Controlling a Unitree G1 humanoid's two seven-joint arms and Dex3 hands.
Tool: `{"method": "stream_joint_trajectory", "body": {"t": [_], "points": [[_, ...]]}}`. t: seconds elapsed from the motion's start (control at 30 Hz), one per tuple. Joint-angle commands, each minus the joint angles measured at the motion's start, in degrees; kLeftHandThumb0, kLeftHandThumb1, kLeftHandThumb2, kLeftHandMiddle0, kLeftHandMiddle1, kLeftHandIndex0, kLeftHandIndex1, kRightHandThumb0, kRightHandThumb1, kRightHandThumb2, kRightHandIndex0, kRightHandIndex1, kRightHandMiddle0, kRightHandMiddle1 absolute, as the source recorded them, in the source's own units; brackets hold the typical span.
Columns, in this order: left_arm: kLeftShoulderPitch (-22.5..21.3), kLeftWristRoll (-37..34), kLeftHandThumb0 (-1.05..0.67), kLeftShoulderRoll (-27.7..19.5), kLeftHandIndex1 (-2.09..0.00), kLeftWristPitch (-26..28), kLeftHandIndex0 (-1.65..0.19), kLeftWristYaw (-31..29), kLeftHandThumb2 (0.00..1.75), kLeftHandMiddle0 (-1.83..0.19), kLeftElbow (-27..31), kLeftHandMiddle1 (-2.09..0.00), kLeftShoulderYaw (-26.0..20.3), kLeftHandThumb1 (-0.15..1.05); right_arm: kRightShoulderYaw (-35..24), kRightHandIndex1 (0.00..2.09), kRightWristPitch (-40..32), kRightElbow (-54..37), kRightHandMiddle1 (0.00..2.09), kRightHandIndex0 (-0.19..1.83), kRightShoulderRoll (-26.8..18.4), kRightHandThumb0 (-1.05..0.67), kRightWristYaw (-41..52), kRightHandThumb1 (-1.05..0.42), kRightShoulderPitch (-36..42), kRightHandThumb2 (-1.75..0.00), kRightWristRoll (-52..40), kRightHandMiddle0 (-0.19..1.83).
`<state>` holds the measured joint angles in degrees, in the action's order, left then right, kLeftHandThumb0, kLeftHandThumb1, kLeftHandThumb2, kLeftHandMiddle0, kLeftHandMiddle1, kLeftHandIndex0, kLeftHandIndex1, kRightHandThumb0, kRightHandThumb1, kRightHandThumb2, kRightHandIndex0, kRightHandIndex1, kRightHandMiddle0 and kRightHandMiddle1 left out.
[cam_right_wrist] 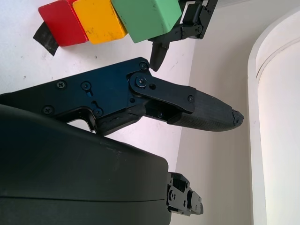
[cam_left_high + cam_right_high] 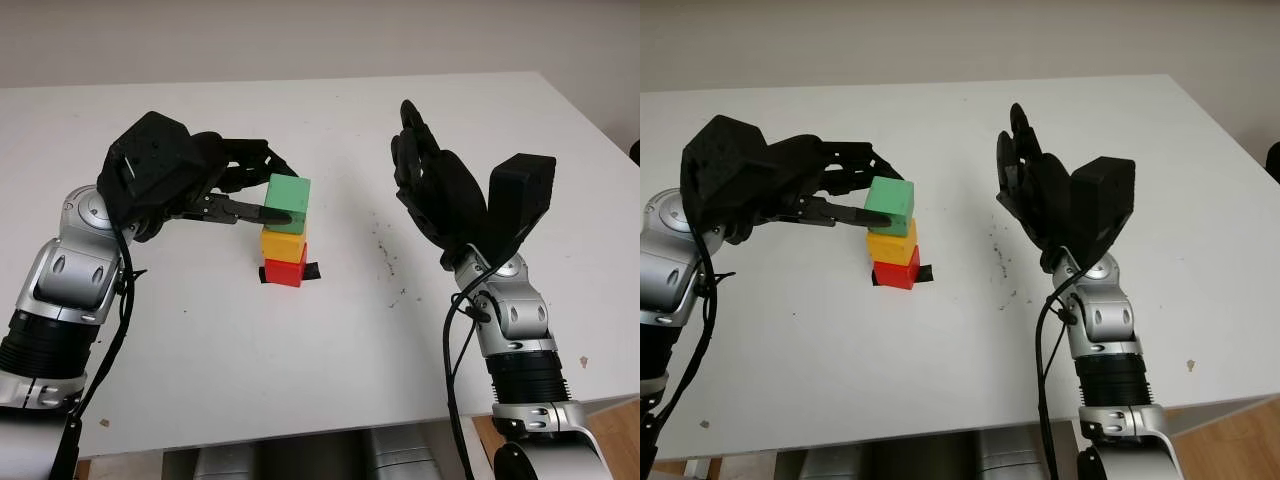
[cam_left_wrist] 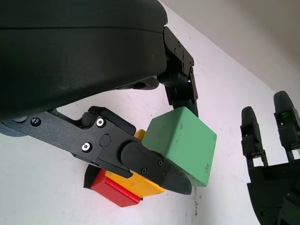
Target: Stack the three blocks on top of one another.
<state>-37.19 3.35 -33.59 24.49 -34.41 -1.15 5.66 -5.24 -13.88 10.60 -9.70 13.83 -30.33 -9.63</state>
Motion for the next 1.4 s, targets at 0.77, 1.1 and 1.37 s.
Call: {"method": "stream_joint_trajectory", "body": {"t": [0.77,1.1,1.37], "points": [[-0.28,3.25,-0.60,-1.74,-0.55,3.96,-0.26,-3.59,0.05,-0.02,0.47,-0.05,1.27,0.95,-0.23,0.00,0.48,-0.58,0.00,-0.19,-0.60,-0.75,0.23,-1.05,-0.57,-0.72,0.03,-0.19],[-0.06,0.21,-0.94,-1.96,0.00,0.32,0.19,-6.20,0.06,0.19,0.61,0.00,-0.32,0.97,-0.16,0.00,0.53,-0.06,0.00,-0.19,-0.84,-0.74,0.38,-1.05,-0.86,-0.73,0.23,-0.19],[0.51,-6.13,-1.00,-0.93,0.00,0.30,0.19,-5.90,0.05,0.19,1.43,0.00,-4.80,0.98,-0.28,0.00,0.95,0.50,0.00,-0.19,-0.48,-0.74,0.19,-1.05,-1.15,-0.74,0.17,-0.19]]}}
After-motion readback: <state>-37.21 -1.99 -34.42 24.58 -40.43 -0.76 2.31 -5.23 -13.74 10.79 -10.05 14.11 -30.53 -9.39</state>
